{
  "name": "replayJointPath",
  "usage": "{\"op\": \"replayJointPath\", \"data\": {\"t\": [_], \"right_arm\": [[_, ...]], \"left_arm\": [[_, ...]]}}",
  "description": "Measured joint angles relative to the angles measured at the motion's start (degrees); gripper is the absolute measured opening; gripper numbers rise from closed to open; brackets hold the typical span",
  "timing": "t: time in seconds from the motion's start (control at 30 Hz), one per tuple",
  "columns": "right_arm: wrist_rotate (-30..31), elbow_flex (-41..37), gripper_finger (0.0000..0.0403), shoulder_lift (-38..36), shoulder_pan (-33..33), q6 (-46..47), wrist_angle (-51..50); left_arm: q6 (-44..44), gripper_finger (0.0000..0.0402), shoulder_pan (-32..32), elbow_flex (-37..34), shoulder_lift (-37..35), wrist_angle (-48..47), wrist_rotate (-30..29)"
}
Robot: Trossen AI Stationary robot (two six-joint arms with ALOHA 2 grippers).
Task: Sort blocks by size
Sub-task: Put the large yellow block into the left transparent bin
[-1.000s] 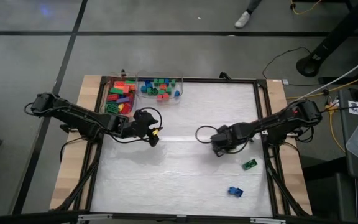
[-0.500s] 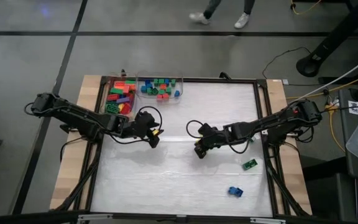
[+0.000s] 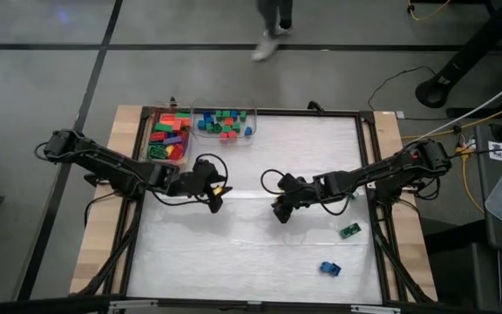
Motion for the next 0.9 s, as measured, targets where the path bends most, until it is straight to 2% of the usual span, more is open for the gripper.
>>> {"op": "replayJointPath", "data": {"t": [0.13, 0.27, 0.47, 0.7, 0.9], "right_arm": [[-0.37, 0.0, 0.0224, 0.59, 0.0, 0.68, -0.45], [-0.48, 0.0, 0.0245, 2.64, 0.0, 0.73, -1.9], [-0.5, -0.04, 0.0234, 5.35, 0.0, 2.24, -6.41], [1.51, -0.04, 0.0214, 6.06, 0.0, 3.11, -6.99], [1.44, -0.02, 0.0205, 9.54, 0.02, 3.24, -6.0]], "left_arm": [[0.09, 0.0178, -0.15, 0.0, 0.0, -0.17, 0.01], [2.27, 0.0178, -0.17, 0.0, 0.0, -0.24, -0.01], [2.6, 0.0178, -0.15, 0.0, 0.0, -0.44, -0.01], [2.6, 0.0178, -0.15, 0.0, 0.02, -0.35, -0.01], [2.58, 0.0178, -0.13, 0.0, 0.02, -0.35, -0.03]]}}
